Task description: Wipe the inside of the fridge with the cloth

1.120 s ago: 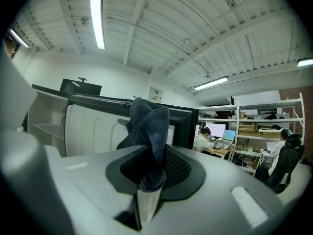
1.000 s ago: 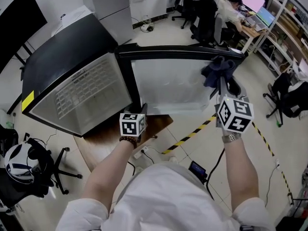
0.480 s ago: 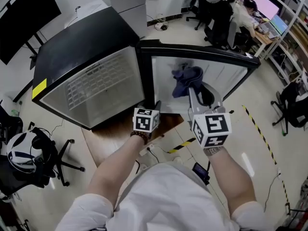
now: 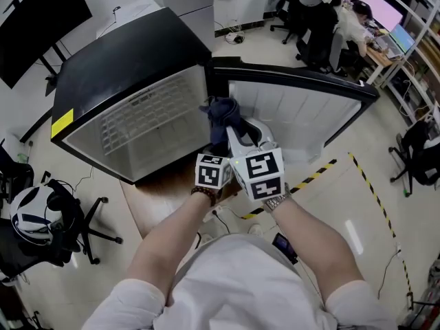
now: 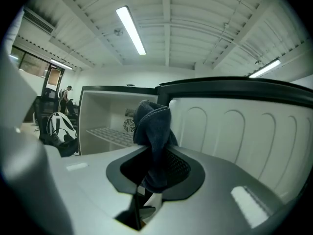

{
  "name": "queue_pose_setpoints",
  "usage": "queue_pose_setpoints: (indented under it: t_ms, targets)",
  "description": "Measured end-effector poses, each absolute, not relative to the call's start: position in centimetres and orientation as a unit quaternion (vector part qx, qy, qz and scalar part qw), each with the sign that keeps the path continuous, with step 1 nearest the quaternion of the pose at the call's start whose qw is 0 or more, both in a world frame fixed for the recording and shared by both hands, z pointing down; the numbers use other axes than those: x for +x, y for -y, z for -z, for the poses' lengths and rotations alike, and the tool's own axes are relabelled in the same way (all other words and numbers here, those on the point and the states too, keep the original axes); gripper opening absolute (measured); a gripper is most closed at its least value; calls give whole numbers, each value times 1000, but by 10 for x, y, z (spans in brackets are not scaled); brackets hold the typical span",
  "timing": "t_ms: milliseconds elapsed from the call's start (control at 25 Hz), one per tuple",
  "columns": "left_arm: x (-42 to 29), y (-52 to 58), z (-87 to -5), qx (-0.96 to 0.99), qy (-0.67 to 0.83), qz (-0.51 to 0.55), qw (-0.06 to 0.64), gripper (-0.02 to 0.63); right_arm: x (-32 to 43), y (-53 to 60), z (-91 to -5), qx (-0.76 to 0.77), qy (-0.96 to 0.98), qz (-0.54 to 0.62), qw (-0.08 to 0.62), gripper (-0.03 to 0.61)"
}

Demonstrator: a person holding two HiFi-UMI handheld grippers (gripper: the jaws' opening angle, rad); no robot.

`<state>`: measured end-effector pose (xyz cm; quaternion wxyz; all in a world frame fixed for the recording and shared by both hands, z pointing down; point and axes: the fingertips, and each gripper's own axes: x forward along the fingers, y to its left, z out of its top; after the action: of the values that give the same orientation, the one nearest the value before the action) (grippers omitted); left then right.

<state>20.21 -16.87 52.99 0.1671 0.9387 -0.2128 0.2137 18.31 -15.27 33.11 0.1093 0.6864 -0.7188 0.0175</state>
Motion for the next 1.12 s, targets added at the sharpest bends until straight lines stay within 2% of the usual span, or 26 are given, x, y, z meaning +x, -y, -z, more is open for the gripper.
queue_pose_setpoints:
  t_ms: [280, 1120]
  targets:
    - [202, 168, -530, 940, 208, -215, 167, 114, 185, 164, -349, 692, 712, -17, 121, 71]
    - [197, 170, -528, 938, 221, -210, 165, 109, 278, 120, -370, 764, 634, -57, 107, 69]
